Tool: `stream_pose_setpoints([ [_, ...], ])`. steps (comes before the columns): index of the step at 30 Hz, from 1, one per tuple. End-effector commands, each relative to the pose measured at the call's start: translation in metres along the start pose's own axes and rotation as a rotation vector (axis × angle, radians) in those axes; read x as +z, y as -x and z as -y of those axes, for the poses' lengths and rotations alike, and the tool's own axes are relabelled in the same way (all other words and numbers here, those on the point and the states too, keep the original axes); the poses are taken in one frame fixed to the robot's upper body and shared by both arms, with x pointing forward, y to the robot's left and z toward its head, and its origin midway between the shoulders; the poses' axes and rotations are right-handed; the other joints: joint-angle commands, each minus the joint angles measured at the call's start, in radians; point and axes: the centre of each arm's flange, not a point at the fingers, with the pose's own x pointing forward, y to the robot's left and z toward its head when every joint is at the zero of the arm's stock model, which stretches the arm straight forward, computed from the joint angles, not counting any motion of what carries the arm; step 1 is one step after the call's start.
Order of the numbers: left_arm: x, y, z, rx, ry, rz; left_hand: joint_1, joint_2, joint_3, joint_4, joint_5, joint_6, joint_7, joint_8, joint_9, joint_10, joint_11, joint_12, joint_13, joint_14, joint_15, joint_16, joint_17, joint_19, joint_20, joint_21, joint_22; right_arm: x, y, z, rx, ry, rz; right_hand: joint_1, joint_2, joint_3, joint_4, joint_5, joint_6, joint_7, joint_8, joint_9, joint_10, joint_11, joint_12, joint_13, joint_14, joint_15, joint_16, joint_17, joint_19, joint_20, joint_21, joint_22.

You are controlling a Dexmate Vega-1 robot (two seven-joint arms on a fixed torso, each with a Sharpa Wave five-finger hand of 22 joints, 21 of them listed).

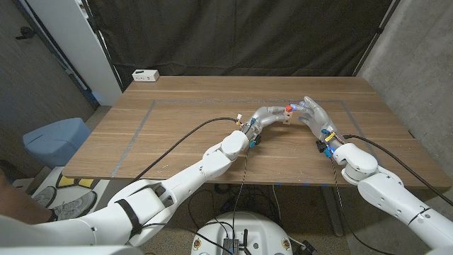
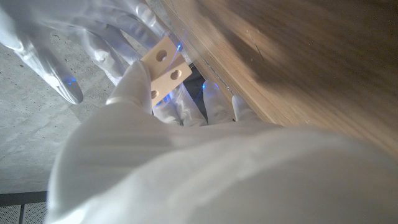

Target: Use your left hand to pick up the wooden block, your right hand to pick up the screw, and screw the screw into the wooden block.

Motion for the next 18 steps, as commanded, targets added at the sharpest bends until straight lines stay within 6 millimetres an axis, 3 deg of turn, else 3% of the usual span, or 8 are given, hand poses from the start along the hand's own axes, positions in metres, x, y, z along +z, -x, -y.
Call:
stream_pose_setpoints([
  [1, 0.0008, 0.0003, 0.0002, -0.001, 0.001, 0.003, -0.013, 0.025, 0.015, 0.008, 0.009, 0.054, 0.034, 0.01, 0.003, 0.012, -0.002, 0.008, 0.003, 0.008, -0.064, 0.003, 0.0, 0.006, 0.002, 0.004, 0.005, -0.0004, 0.0045, -0.0003, -0.007, 0.002, -0.003, 0.004, 0.003, 0.006, 0.0, 0.004, 0.021, 0.003, 0.009, 0.004, 0.015, -0.005, 0.006, 0.002, 0.004, -0.004, 0.008, -0.001, 0.012, 0.003, 0.004, 0.003],
  [18, 0.0025, -0.0005, 0.0014, -0.005, -0.003, 0.009, -0.015, 0.026, 0.016, 0.009, 0.009, 0.052, 0.037, 0.009, 0.003, 0.012, -0.002, 0.007, 0.003, 0.01, -0.063, 0.003, 0.0, 0.006, 0.002, 0.004, 0.005, 0.0, 0.0086, 0.0009, -0.005, 0.0, -0.001, 0.008, 0.004, 0.01, -0.003, 0.004, 0.066, 0.015, 0.014, 0.004, 0.055, -0.002, 0.01, 0.003, 0.021, -0.006, 0.01, -0.002, 0.024, 0.002, 0.004, 0.003],
])
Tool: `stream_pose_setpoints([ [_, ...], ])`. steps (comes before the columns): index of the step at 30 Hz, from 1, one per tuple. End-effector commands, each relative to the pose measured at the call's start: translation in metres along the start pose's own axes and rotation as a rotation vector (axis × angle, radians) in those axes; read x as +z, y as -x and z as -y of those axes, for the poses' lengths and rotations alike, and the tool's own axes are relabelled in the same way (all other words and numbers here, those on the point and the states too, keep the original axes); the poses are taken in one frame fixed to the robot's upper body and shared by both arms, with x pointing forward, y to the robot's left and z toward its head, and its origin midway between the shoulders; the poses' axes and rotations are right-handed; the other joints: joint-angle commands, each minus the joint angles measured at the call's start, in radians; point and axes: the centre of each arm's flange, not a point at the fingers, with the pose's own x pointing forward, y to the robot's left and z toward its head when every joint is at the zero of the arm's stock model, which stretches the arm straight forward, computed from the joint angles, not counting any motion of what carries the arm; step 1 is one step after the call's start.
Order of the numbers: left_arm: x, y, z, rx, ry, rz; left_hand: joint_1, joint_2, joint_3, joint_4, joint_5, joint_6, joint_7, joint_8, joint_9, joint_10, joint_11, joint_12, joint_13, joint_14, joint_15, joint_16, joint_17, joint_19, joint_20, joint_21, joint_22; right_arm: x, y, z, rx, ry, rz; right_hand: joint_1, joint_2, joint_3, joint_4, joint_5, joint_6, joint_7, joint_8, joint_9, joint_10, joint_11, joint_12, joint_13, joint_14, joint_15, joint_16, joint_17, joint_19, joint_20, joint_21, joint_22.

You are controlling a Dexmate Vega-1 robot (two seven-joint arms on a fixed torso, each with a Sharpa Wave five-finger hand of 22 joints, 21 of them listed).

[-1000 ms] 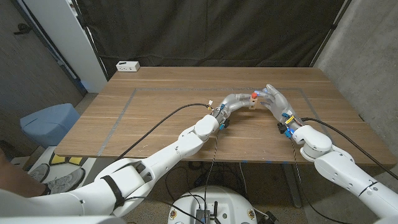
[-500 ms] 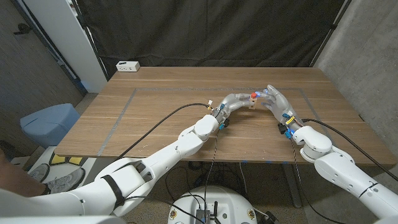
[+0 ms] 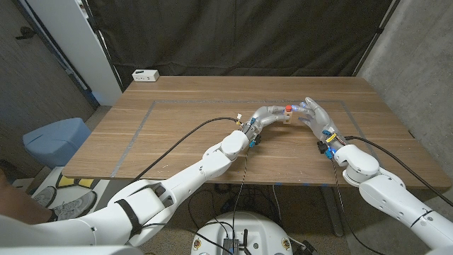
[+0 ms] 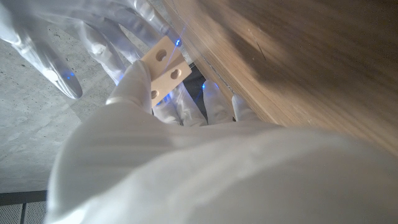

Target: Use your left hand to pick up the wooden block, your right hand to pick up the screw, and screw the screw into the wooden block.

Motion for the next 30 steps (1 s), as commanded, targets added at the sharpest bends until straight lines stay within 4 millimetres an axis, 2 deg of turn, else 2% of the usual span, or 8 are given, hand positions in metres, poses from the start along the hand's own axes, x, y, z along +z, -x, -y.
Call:
stream_pose_setpoints([
  [1, 0.0011, -0.0008, 0.0015, -0.004, -0.003, 0.004, -0.015, 0.026, 0.016, 0.009, 0.005, 0.053, 0.037, 0.009, 0.004, 0.01, 0.004, 0.007, 0.003, 0.01, -0.063, 0.003, 0.0, 0.006, 0.002, 0.004, 0.005, 0.0002, 0.0037, 0.0012, -0.001, 0.0, 0.002, 0.007, 0.004, 0.008, 0.0, 0.004, 0.016, 0.002, 0.008, 0.005, 0.009, -0.002, 0.003, 0.002, 0.006, 0.002, 0.004, 0.003, 0.004, 0.004, 0.003, 0.003],
  [30, 0.0004, -0.0004, 0.002, -0.011, 0.001, 0.005, -0.015, 0.026, 0.016, 0.009, 0.005, 0.054, 0.036, 0.01, 0.004, 0.01, 0.004, 0.007, 0.003, 0.01, -0.063, 0.004, 0.001, 0.007, 0.002, 0.004, 0.005, -0.0002, 0.0123, -0.0016, 0.013, -0.002, -0.002, 0.007, 0.006, 0.012, -0.001, 0.004, 0.077, 0.012, 0.013, 0.005, 0.048, 0.001, 0.001, 0.003, 0.022, -0.001, 0.004, 0.002, 0.01, 0.006, -0.001, 0.003],
])
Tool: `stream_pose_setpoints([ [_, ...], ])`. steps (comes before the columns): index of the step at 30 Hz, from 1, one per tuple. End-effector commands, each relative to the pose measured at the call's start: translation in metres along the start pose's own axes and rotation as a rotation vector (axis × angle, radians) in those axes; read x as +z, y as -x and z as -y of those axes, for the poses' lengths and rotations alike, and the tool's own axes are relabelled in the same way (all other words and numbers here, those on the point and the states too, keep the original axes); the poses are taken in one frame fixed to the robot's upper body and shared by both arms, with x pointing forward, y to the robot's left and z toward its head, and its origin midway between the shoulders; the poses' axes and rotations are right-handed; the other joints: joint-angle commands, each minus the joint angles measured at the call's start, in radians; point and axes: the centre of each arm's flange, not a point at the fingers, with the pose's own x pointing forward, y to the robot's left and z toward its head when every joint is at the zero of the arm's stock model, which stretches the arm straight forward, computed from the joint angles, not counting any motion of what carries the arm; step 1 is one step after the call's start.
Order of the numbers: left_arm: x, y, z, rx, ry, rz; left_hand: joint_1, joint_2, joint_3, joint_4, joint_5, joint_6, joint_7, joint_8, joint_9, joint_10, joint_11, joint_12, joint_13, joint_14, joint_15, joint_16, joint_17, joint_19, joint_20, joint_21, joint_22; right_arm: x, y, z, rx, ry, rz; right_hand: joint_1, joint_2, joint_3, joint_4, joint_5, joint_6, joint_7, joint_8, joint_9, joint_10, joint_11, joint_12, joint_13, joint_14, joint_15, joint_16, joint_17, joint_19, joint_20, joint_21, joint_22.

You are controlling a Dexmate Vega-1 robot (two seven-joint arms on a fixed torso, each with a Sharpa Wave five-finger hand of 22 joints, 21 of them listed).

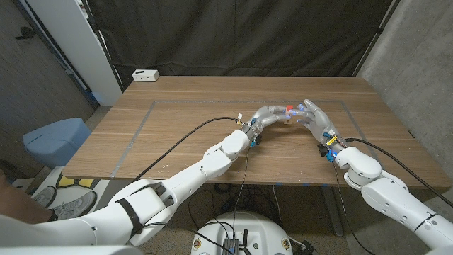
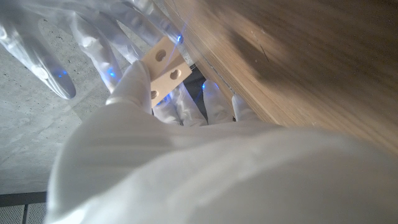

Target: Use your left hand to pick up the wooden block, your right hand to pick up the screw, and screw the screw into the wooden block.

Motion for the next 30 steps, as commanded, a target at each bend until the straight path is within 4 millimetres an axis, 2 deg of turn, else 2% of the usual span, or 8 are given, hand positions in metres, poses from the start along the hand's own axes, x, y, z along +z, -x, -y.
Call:
stream_pose_setpoints([
  [1, -0.0007, 0.0012, -0.0003, -0.002, 0.004, 0.002, -0.014, 0.025, 0.016, 0.008, 0.009, 0.055, 0.035, 0.01, 0.004, 0.006, -0.001, 0.01, 0.003, 0.011, -0.063, 0.004, 0.0, 0.007, 0.002, 0.004, 0.005, 0.0014, 0.0037, -0.0009, 0.0, 0.0, 0.0, 0.007, 0.006, 0.009, 0.002, 0.004, 0.022, 0.006, 0.004, 0.002, 0.015, 0.0, 0.001, 0.002, 0.009, 0.002, 0.004, 0.002, 0.007, 0.003, -0.001, 0.003],
  [9, -0.0006, 0.003, -0.0017, 0.003, 0.002, 0.004, -0.014, 0.026, 0.016, 0.008, 0.01, 0.054, 0.038, 0.01, 0.004, 0.005, -0.001, 0.009, 0.003, 0.01, -0.063, 0.003, 0.0, 0.006, 0.002, 0.003, 0.005, 0.0016, 0.0052, -0.0005, -0.027, -0.002, 0.006, 0.008, 0.007, 0.011, 0.001, 0.004, 0.039, 0.012, 0.004, 0.002, 0.029, 0.001, 0.001, 0.002, 0.021, 0.0, 0.006, 0.002, 0.011, 0.003, -0.001, 0.003],
  [16, 0.0, 0.0045, -0.0017, 0.004, 0.0, 0.007, -0.014, 0.026, 0.017, 0.008, 0.01, 0.053, 0.038, 0.009, 0.004, 0.005, -0.001, 0.009, 0.003, 0.01, -0.063, 0.003, 0.0, 0.007, 0.002, 0.003, 0.005, 0.0025, 0.0061, -0.0002, -0.063, 0.0, 0.025, 0.011, 0.007, 0.014, -0.002, 0.004, 0.039, 0.01, -0.002, 0.002, 0.041, 0.005, 0.001, 0.002, 0.041, -0.004, 0.011, 0.001, 0.034, 0.002, 0.005, 0.002],
  [24, 0.0004, 0.0063, -0.0022, 0.005, -0.001, 0.009, -0.014, 0.025, 0.017, 0.008, 0.01, 0.053, 0.037, 0.009, 0.004, 0.005, -0.001, 0.01, 0.003, 0.01, -0.065, 0.003, 0.0, 0.007, 0.002, 0.003, 0.005, 0.0054, 0.006, -0.0007, -0.089, 0.006, 0.037, 0.023, 0.006, 0.02, -0.011, 0.004, 0.014, 0.004, -0.022, 0.002, 0.047, 0.011, -0.006, 0.003, 0.064, -0.006, 0.012, -0.002, 0.083, 0.003, 0.017, 0.002],
  [30, 0.0007, 0.0072, -0.0028, 0.001, -0.003, 0.01, -0.013, 0.025, 0.016, 0.007, 0.009, 0.052, 0.035, 0.009, 0.004, 0.005, -0.001, 0.01, 0.003, 0.01, -0.064, 0.003, 0.001, 0.007, 0.002, 0.003, 0.005, 0.007, 0.0032, -0.001, -0.085, 0.011, 0.035, 0.028, 0.004, 0.023, -0.017, 0.003, -0.018, -0.002, -0.039, 0.003, 0.04, 0.016, -0.013, 0.003, 0.065, -0.008, 0.008, -0.002, 0.085, -0.004, 0.012, 0.002],
])
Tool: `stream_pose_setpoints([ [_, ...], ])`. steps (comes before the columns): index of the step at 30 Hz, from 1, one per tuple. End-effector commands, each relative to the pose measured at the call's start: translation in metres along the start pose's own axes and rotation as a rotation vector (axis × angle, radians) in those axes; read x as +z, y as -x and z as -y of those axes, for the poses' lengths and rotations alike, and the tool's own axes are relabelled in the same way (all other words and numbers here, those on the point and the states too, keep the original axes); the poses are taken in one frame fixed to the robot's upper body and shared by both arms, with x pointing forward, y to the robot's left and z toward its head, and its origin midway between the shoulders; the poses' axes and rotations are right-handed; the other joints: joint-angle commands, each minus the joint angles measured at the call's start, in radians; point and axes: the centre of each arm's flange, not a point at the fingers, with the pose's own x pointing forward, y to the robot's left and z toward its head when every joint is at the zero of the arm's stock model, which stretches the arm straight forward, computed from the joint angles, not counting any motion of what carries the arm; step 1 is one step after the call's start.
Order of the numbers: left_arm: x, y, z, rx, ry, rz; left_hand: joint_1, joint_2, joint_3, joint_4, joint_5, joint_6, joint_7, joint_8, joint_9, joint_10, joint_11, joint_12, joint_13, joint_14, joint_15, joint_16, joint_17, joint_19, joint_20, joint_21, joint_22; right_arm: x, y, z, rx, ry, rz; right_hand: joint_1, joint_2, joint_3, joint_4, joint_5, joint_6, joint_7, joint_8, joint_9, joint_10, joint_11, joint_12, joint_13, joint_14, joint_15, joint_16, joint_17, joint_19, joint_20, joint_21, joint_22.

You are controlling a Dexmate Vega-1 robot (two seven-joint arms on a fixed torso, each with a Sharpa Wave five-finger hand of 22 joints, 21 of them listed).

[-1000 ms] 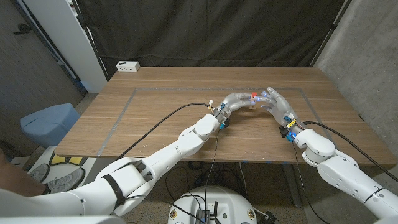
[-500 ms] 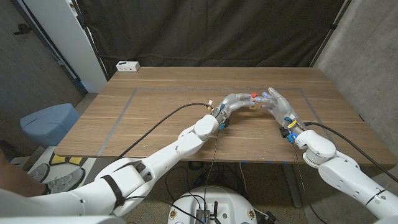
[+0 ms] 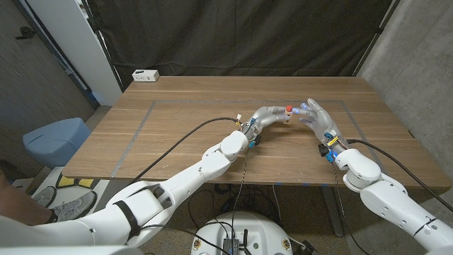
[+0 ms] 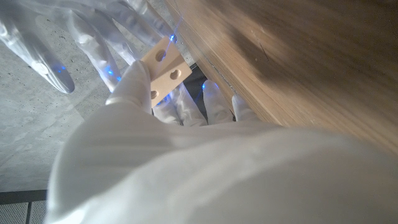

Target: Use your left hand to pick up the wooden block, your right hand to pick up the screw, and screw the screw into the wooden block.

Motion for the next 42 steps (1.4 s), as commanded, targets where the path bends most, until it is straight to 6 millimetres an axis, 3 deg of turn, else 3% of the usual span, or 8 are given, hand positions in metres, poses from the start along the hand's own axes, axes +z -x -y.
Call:
stream_pose_setpoints([
  [1, 0.0, 0.002, -0.001, -0.002, -0.003, 0.0, -0.013, 0.025, 0.016, 0.007, 0.005, 0.051, 0.035, 0.008, 0.004, 0.008, -0.002, 0.007, 0.003, 0.009, -0.064, 0.003, 0.001, 0.007, 0.002, 0.004, 0.005, 0.003, -0.003, 0.0, -0.014, 0.008, 0.007, 0.013, -0.003, 0.005, -0.007, 0.003, -0.021, -0.002, -0.011, 0.003, -0.006, 0.001, -0.008, 0.003, 0.009, 0.0, 0.0, 0.003, 0.007, -0.006, 0.004, 0.001],
  [9, 0.001, 0.002, -0.003, -0.004, -0.006, 0.001, -0.013, 0.025, 0.016, 0.008, 0.005, 0.053, 0.035, 0.009, 0.004, 0.009, -0.002, 0.007, 0.003, 0.01, -0.064, 0.004, 0.001, 0.006, 0.002, 0.003, 0.005, 0.004, -0.008, 0.0, 0.003, 0.017, 0.005, 0.011, -0.008, 0.004, -0.009, 0.0, -0.071, -0.014, -0.033, 0.004, -0.034, 0.003, -0.021, 0.004, -0.005, 0.002, -0.009, 0.005, -0.003, -0.005, -0.006, 0.002],
  [15, 0.0, 0.001, -0.004, -0.006, -0.006, 0.002, -0.013, 0.026, 0.016, 0.008, 0.005, 0.056, 0.036, 0.01, 0.004, 0.008, -0.002, 0.006, 0.003, 0.01, -0.064, 0.004, 0.001, 0.007, 0.002, 0.003, 0.005, 0.005, -0.011, -0.001, 0.019, 0.022, 0.0, 0.0, -0.012, 0.001, -0.007, -0.002, -0.121, -0.021, -0.045, 0.006, -0.076, 0.01, -0.032, 0.005, -0.037, 0.012, -0.022, 0.008, -0.048, 0.0, -0.023, 0.002],
  [22, 0.0, 0.002, -0.003, -0.005, -0.004, -0.002, -0.012, 0.026, 0.017, 0.008, 0.005, 0.054, 0.038, 0.01, 0.004, 0.008, -0.002, 0.006, 0.003, 0.011, -0.063, 0.004, 0.0, 0.007, 0.002, 0.003, 0.005, 0.005, -0.013, -0.001, 0.034, 0.02, -0.007, -0.014, -0.019, -0.005, -0.001, -0.003, -0.172, -0.026, -0.051, 0.006, -0.117, 0.01, -0.035, 0.005, -0.064, 0.017, -0.027, 0.012, -0.072, 0.001, -0.024, 0.002],
  [32, 0.001, 0.003, -0.003, -0.005, -0.01, 0.0, -0.013, 0.026, 0.017, 0.008, 0.005, 0.054, 0.035, 0.01, 0.004, 0.008, -0.002, 0.006, 0.003, 0.011, -0.063, 0.004, 0.001, 0.007, 0.002, 0.003, 0.005, 0.005, -0.018, -0.002, 0.066, 0.025, -0.002, -0.028, -0.026, -0.011, 0.003, -0.002, -0.242, -0.036, -0.053, 0.006, -0.171, 0.007, -0.037, 0.004, -0.111, -0.021, -0.034, 0.012, -0.109, -0.001, -0.027, 0.002],
  [42, 0.001, 0.002, -0.001, -0.007, -0.011, -0.001, -0.012, 0.025, 0.017, 0.007, 0.005, 0.055, 0.035, 0.01, 0.004, 0.008, -0.002, 0.006, 0.003, 0.011, -0.063, 0.004, 0.0, 0.007, 0.001, 0.004, 0.005, 0.005, -0.021, -0.002, 0.088, 0.021, -0.007, -0.037, -0.029, -0.015, 0.007, 0.0, -0.287, -0.047, -0.052, 0.005, -0.215, 0.004, -0.036, 0.004, -0.138, 0.009, -0.034, 0.011, -0.137, 0.003, -0.027, 0.003],
])
